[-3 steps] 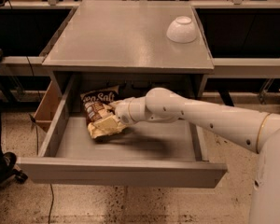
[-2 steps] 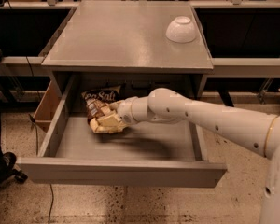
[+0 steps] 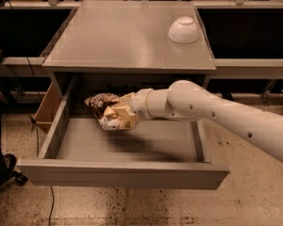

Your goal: Pick brown chip bag from top drawer and place on counter

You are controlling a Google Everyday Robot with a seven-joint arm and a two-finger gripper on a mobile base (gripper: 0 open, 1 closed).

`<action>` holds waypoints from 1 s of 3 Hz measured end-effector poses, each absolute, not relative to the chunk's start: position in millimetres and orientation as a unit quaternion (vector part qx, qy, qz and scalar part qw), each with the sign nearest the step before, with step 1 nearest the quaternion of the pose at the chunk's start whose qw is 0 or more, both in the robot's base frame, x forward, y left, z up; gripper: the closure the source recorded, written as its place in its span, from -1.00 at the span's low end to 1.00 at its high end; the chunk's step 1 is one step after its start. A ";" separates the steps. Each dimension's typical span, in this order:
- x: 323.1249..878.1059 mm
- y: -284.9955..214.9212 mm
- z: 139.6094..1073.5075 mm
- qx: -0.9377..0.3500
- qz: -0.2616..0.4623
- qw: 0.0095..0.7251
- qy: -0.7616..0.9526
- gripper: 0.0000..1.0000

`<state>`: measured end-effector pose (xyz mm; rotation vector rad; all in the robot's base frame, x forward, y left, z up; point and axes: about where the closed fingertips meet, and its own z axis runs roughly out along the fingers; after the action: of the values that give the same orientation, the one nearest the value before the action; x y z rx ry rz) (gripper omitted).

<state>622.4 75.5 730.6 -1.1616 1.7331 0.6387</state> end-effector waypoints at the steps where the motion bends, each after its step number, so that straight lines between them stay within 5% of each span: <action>1: 597.9 44.8 776.1 -0.492 0.288 0.477 0.669 1.00; 3: 569.7 -6.8 875.9 -0.512 0.343 0.540 0.574 1.00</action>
Offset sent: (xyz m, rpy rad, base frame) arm -0.0756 -0.1191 0.1593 0.2336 -0.1770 0.2090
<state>569.7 -6.8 875.9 -1.2163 1.3642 0.8164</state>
